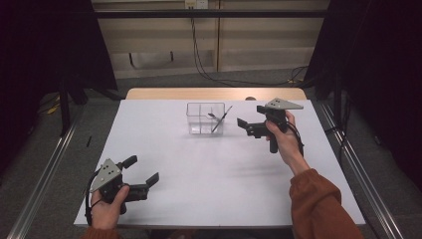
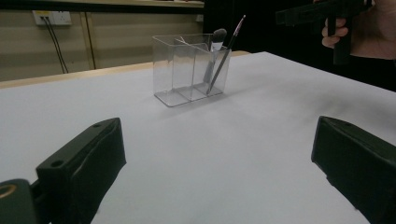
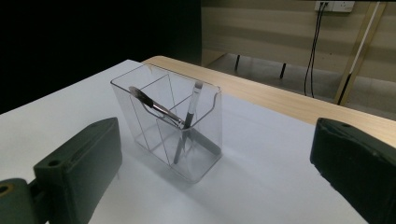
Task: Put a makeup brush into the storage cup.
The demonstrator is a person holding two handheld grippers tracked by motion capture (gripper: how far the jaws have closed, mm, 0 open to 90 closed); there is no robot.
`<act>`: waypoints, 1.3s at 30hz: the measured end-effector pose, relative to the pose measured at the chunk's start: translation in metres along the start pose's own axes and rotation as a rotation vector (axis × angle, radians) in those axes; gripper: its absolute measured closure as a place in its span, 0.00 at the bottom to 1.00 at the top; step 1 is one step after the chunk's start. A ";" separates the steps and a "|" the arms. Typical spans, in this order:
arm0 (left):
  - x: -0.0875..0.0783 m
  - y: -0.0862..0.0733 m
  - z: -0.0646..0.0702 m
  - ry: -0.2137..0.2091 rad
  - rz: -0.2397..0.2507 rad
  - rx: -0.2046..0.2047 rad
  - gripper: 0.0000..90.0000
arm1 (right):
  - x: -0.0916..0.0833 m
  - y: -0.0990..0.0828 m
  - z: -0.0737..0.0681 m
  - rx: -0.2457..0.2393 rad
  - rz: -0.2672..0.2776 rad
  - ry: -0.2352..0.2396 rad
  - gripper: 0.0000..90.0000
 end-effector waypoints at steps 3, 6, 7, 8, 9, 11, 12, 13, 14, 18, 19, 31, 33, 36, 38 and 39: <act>0.000 0.000 0.000 0.001 0.001 -0.001 0.03 | -0.006 0.000 0.000 0.004 0.011 0.004 0.02; -0.001 0.000 0.000 0.007 -0.004 0.018 0.03 | -0.010 -0.002 -0.002 0.004 0.016 0.002 0.02; -0.001 0.000 0.000 0.006 0.001 0.016 0.03 | -0.011 -0.003 -0.002 0.001 0.015 0.002 0.02; -0.001 0.000 0.000 0.007 0.002 0.019 0.03 | -0.014 -0.004 -0.002 0.000 0.013 0.000 0.02; -0.001 0.000 0.000 0.006 0.001 0.015 0.03 | -0.015 -0.005 -0.002 -0.001 0.010 -0.001 0.02; -0.001 0.000 0.000 0.009 -0.001 0.021 0.03 | -0.021 -0.006 -0.001 0.003 0.013 -0.003 0.02; -0.001 0.000 0.000 0.008 0.000 0.020 0.03 | -0.023 -0.006 -0.001 0.005 0.015 -0.007 0.02; -0.001 0.000 0.000 0.009 -0.001 0.019 0.03 | -0.025 -0.006 -0.001 0.003 0.017 -0.008 0.02; -0.001 0.000 0.000 0.010 0.001 0.017 0.03 | -0.028 -0.007 0.000 0.003 0.018 -0.011 0.02; -0.001 0.000 0.000 0.009 0.001 0.016 0.03 | -0.036 -0.012 -0.001 0.004 0.012 -0.027 0.02; -0.001 0.000 0.000 0.009 0.003 0.014 0.03 | -0.038 -0.013 -0.001 0.012 0.014 -0.031 0.02; -0.004 0.000 0.000 0.007 0.007 0.016 0.03 | -0.062 -0.034 -0.009 0.005 0.005 -0.039 0.02; -0.004 0.000 0.000 0.009 0.007 0.019 0.03 | -0.067 -0.036 -0.009 0.007 0.006 -0.042 0.02; -0.004 0.000 0.000 0.012 0.005 0.020 0.03 | -0.075 -0.040 -0.009 0.017 0.018 -0.053 0.02; -0.004 0.000 0.000 0.014 0.007 0.017 0.03 | -0.079 -0.044 -0.010 0.022 0.020 -0.058 0.02; -0.005 0.000 0.000 0.014 0.006 0.018 0.03 | -0.081 -0.046 -0.011 0.022 0.018 -0.056 0.02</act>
Point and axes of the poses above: each handheld gripper's, and its own axes: x roughly forward along the jaws, y roughly out of its top, z roughly to its right, the point moved 4 cm from there along x, roughly forward along the jaws, and after that the axes turned 13 degrees about -x, right-handed, at the moved point
